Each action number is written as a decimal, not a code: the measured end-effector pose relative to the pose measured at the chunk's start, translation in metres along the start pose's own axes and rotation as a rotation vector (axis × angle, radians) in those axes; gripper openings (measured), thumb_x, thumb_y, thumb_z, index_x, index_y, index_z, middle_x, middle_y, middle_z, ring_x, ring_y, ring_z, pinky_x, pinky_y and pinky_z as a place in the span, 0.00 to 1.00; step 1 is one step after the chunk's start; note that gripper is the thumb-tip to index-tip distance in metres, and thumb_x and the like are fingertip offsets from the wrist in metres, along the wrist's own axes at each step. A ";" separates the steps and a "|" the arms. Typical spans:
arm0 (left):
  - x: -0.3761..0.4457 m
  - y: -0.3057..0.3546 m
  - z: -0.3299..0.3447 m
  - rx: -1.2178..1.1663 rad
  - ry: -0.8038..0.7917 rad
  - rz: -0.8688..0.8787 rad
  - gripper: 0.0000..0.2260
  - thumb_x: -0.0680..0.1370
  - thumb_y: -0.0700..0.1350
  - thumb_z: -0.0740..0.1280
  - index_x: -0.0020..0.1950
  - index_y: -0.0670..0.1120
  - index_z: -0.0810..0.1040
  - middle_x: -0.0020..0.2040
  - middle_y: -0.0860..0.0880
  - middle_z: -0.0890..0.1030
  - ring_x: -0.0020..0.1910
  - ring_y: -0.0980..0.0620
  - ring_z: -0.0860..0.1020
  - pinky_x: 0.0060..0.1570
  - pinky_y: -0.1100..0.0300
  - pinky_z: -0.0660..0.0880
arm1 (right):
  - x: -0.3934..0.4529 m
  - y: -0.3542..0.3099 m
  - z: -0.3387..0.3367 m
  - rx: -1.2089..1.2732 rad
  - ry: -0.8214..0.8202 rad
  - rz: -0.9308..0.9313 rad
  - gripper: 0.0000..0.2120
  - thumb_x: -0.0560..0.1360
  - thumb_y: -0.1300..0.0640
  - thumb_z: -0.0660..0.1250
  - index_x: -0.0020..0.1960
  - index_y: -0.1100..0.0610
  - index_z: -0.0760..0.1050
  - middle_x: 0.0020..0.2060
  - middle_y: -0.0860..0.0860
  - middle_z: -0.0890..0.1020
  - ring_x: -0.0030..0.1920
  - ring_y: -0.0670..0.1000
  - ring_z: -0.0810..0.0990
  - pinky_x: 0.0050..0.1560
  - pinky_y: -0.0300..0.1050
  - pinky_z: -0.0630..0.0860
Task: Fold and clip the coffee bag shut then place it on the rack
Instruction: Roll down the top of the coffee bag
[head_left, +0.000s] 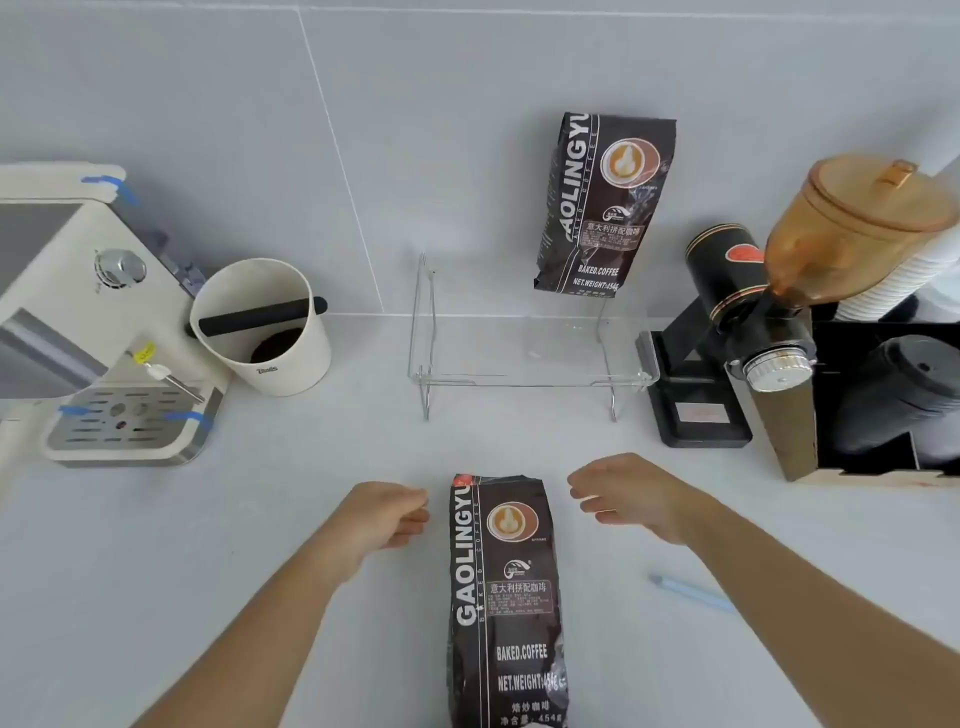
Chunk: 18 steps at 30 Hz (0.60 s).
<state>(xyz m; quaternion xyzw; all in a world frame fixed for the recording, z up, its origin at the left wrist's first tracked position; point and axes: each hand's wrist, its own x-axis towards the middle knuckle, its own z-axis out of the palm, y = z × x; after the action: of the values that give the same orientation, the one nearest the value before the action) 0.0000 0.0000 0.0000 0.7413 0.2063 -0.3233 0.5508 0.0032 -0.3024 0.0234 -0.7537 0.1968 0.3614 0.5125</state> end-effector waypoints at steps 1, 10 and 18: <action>0.001 -0.004 0.005 -0.074 0.011 -0.019 0.11 0.76 0.46 0.68 0.52 0.39 0.82 0.51 0.40 0.85 0.45 0.47 0.83 0.45 0.58 0.79 | 0.002 0.006 0.003 0.071 0.011 0.002 0.12 0.73 0.56 0.70 0.53 0.61 0.80 0.48 0.56 0.84 0.46 0.52 0.81 0.52 0.44 0.78; 0.003 -0.007 0.044 -0.321 -0.030 -0.041 0.15 0.77 0.49 0.67 0.52 0.38 0.83 0.50 0.41 0.87 0.46 0.47 0.84 0.50 0.56 0.79 | 0.013 0.030 0.045 0.277 -0.039 0.001 0.11 0.77 0.54 0.67 0.52 0.60 0.81 0.50 0.58 0.86 0.47 0.52 0.82 0.61 0.51 0.76; 0.000 0.002 0.052 -0.372 0.013 -0.081 0.18 0.75 0.51 0.70 0.52 0.36 0.82 0.43 0.42 0.86 0.37 0.48 0.83 0.37 0.60 0.78 | 0.015 0.027 0.064 0.377 0.036 -0.050 0.09 0.75 0.59 0.68 0.49 0.65 0.80 0.42 0.57 0.83 0.42 0.53 0.79 0.52 0.51 0.77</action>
<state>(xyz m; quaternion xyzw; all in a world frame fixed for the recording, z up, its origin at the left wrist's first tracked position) -0.0115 -0.0503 -0.0080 0.6200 0.2958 -0.2966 0.6634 -0.0270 -0.2537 -0.0183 -0.6552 0.2514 0.2917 0.6499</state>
